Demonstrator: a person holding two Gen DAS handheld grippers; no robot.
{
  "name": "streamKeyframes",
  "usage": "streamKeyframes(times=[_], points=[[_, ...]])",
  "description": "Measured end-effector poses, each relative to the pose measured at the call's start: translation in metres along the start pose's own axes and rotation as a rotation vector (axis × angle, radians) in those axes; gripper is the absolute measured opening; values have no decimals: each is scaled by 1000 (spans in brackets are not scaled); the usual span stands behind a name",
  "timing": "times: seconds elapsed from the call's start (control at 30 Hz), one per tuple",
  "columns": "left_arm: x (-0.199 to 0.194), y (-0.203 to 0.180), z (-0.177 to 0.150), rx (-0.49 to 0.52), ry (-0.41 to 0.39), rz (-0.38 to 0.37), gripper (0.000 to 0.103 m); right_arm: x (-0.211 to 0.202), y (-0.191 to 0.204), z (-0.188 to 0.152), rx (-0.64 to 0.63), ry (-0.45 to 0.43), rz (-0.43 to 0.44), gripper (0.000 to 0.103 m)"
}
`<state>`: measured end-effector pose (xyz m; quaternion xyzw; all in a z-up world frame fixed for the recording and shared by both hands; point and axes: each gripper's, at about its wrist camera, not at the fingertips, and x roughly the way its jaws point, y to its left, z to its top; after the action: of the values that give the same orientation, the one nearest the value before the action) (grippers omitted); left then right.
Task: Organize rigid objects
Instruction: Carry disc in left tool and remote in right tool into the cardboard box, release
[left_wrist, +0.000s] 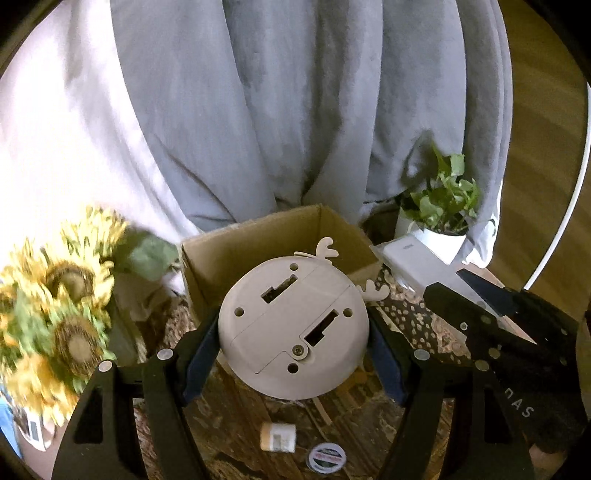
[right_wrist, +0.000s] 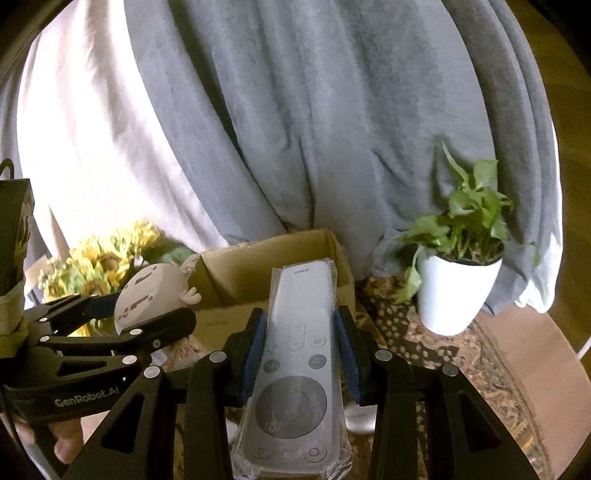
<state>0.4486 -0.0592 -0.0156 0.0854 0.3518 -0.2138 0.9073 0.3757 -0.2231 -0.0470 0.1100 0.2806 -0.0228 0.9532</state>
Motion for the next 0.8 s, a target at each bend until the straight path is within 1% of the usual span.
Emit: streamKeyframes(times=[0.13,0.37,0.5,0.67,0.8], points=[[11,10,16,0,15,0,74,11,4,12,9,-3,-4,39],[37,31,44,9,75,-12,74,37,7,39,49,4,6,39],[54,40,59,29,112,-15,74,55,3,52,123,28,30,39],[74,48,70,25,165,-30,74,81,-7,62,257,74,74,39],[93,58,78,11,217,-33,74,98,-9,66,320,89,70,39]])
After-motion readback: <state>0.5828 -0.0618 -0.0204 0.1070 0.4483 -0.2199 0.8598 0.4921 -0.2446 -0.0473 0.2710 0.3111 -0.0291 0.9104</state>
